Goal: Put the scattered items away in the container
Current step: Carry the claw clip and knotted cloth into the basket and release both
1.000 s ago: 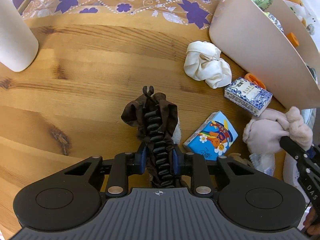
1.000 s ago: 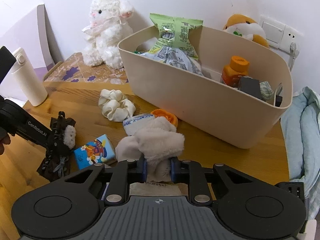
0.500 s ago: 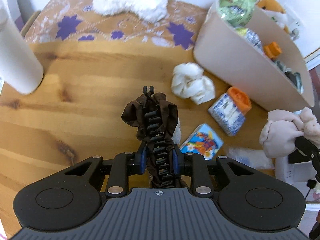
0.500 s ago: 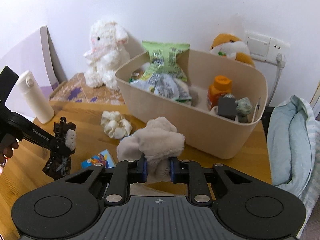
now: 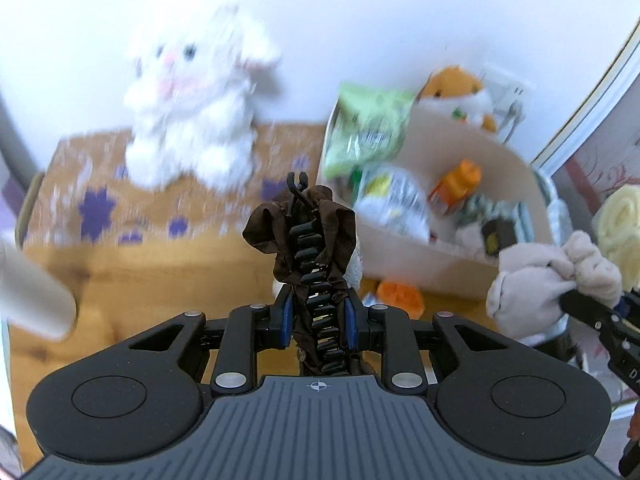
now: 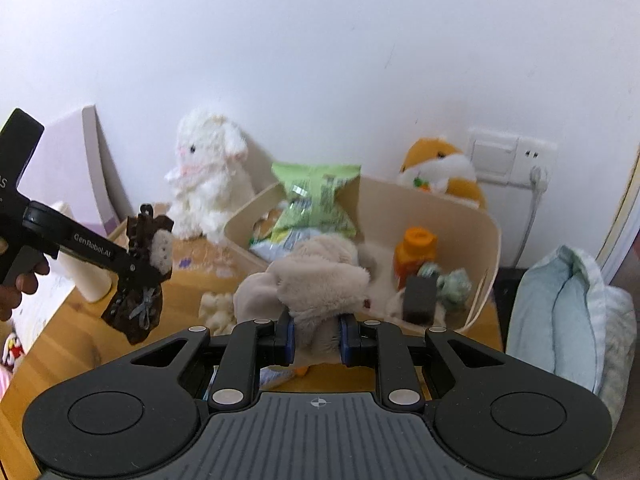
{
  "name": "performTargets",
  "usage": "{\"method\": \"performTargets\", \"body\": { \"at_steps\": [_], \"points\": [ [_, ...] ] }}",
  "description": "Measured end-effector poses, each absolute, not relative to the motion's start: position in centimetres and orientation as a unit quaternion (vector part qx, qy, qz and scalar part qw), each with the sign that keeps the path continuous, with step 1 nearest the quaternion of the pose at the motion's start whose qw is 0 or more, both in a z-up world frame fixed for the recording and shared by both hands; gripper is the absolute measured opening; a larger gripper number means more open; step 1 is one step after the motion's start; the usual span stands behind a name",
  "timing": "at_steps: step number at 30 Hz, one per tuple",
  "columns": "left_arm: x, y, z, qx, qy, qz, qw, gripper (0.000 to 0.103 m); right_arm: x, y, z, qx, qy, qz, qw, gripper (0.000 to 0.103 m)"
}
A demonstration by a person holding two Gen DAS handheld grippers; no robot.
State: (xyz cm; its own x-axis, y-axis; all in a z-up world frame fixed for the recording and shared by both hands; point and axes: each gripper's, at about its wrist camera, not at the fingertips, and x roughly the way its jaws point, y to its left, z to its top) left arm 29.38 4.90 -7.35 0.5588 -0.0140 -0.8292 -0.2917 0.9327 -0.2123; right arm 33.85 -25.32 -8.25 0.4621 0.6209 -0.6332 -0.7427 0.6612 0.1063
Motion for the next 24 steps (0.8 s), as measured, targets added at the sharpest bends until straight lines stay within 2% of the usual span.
{"method": "performTargets", "body": {
  "at_steps": [13, 24],
  "points": [
    [37.2, 4.1, -1.8, -0.117, 0.421, 0.07, 0.897, 0.025, 38.4, -26.3, -5.3, -0.081, 0.292, 0.357, 0.884, 0.019],
    [43.5, 0.5, -4.7, -0.097, 0.446, 0.068, 0.887, 0.025, 43.0, -24.6, -6.0, -0.053, 0.311, 0.312, 0.896, 0.019]
  ]
}}
